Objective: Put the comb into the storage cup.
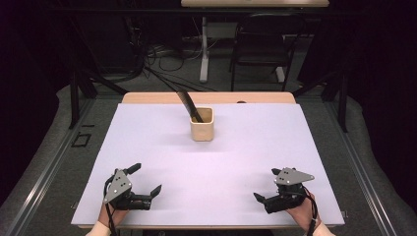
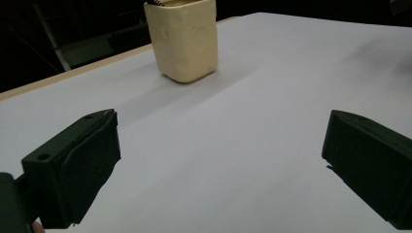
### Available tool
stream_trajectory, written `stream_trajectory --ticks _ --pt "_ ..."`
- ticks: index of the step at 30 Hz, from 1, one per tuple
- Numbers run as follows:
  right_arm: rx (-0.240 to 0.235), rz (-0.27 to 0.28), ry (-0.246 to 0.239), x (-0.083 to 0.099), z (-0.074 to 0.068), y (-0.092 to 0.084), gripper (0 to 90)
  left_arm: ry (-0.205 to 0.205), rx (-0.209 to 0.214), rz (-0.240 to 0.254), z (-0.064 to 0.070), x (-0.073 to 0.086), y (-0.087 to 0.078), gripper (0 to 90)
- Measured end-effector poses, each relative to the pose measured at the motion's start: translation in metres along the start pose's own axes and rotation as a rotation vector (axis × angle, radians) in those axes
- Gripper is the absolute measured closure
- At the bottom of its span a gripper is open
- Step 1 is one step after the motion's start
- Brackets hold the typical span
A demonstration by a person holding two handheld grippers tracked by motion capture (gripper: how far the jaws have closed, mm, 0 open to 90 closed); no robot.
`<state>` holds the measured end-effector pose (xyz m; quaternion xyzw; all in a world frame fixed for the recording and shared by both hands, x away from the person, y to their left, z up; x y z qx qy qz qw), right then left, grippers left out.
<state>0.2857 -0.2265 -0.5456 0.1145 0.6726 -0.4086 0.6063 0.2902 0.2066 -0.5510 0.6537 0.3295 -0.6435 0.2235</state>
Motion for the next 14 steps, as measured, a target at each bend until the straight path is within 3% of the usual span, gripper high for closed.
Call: stream_trajectory --ticks 14 --pt "-0.002 -0.001 -0.001 0.0021 -0.0016 -0.0046 0.0 0.002 0.018 -0.005 0.0011 0.0001 0.0005 0.4"
Point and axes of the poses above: each handheld gripper's, and its own axes: y roughly forward along the jaws, x roughly out of its underside, z roughly to its right, the point moved 4 cm from there along y, roughly forward along the jaws, and after that the axes turned 11 degrees about z, right-handed, at the moved point
